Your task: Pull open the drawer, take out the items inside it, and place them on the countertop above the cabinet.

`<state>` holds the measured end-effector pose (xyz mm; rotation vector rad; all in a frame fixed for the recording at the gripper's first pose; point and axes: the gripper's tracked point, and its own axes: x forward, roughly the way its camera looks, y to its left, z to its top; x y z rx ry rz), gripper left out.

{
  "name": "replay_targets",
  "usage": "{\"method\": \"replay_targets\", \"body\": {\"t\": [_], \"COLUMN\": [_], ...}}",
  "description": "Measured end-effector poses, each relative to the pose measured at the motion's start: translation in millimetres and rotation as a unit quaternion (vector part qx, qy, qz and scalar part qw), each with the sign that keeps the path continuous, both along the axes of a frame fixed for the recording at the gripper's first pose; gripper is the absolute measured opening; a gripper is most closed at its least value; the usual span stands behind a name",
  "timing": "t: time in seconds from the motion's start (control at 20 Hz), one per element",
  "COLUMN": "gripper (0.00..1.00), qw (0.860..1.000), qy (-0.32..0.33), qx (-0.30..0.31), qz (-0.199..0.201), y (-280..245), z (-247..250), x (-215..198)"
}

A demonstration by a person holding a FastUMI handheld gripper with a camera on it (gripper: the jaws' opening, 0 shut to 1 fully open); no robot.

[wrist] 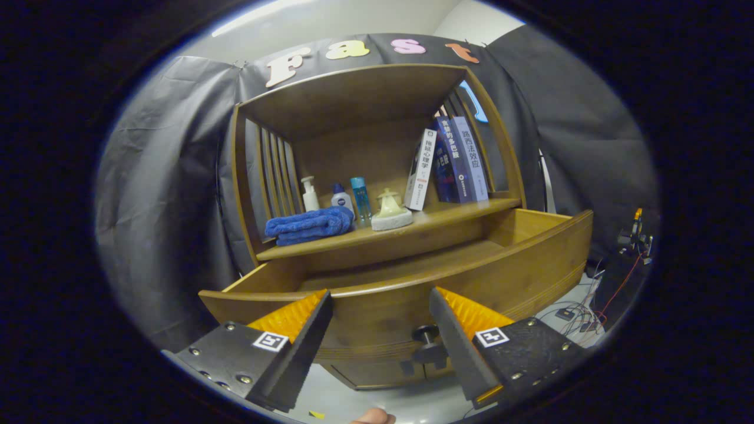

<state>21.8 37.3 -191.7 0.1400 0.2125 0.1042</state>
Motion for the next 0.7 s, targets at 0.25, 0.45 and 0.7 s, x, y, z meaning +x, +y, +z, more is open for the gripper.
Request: {"method": "replay_targets", "body": {"t": [0.25, 0.45, 0.7], "gripper": [0.99, 1.00, 0.99], "qw": [1.000, 1.000, 1.000], "qy": [-0.010, -0.005, -0.003], "qx": [0.004, 0.001, 0.005], "qz": [0.000, 0.002, 0.010], "y": [0, 1, -2], "z": [5, 7, 6], "x": [5, 10, 21]}}
